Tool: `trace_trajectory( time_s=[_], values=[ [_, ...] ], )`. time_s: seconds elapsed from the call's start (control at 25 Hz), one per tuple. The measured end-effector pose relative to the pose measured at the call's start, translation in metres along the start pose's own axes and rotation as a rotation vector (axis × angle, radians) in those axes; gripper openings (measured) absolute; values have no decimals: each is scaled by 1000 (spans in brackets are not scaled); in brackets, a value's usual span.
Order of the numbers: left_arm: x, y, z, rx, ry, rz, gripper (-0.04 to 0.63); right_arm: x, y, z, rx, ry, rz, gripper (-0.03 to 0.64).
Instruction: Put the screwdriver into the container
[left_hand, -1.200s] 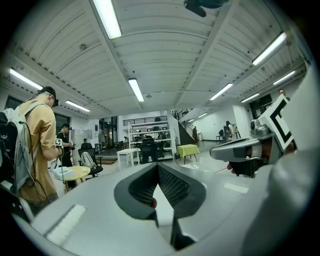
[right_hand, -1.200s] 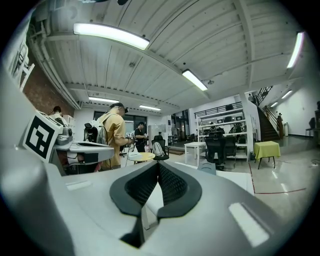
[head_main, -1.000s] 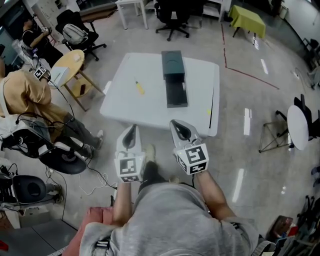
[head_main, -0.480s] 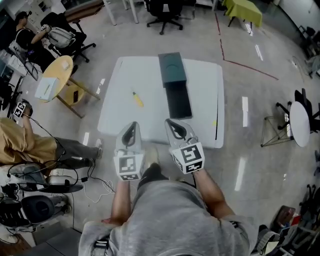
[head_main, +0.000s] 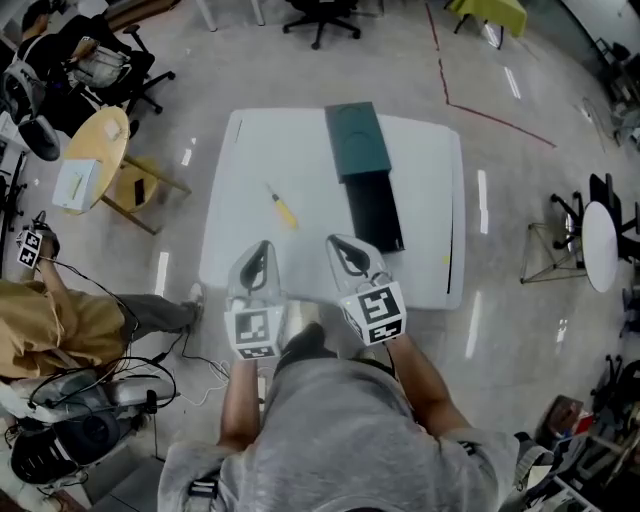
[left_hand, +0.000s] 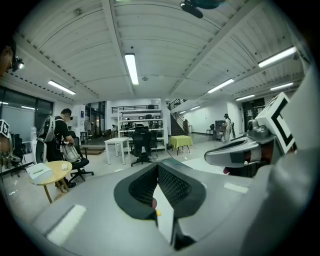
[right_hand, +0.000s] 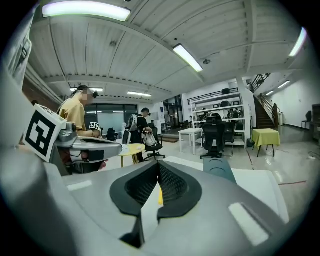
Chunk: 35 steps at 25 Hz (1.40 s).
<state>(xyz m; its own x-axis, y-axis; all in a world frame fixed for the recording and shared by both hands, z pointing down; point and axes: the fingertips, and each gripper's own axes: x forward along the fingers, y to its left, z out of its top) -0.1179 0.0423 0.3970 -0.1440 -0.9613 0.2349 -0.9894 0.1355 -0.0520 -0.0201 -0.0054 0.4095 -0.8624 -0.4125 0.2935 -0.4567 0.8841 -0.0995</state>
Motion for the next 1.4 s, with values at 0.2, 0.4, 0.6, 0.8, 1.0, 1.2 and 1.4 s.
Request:
trace_trajectory(
  time_s=[0.2, 0.4, 0.6, 0.8, 1.0, 1.2, 1.4],
  values=[
    [24, 38, -21, -34, 44, -4, 12, 51, 7, -11, 12, 62, 10, 3],
    [34, 43, -37, -61, 74, -15, 12, 69, 4, -25, 29, 110, 26, 3],
    [54, 86, -70, -99, 136, -24, 12, 124, 17, -48, 43, 190, 37, 3],
    [71, 105, -97, -118, 180, -30, 12, 157, 14, -72, 39, 257, 35, 3],
    [84, 117, -123, -138, 219, -46, 12, 179, 13, -97, 26, 318, 32, 3],
    [96, 125, -149, -154, 264, -58, 12, 197, 10, -125, 38, 371, 36, 3],
    [104, 127, -167, -169, 300, -67, 12, 210, 5, -142, 28, 402, 24, 5]
  ],
)
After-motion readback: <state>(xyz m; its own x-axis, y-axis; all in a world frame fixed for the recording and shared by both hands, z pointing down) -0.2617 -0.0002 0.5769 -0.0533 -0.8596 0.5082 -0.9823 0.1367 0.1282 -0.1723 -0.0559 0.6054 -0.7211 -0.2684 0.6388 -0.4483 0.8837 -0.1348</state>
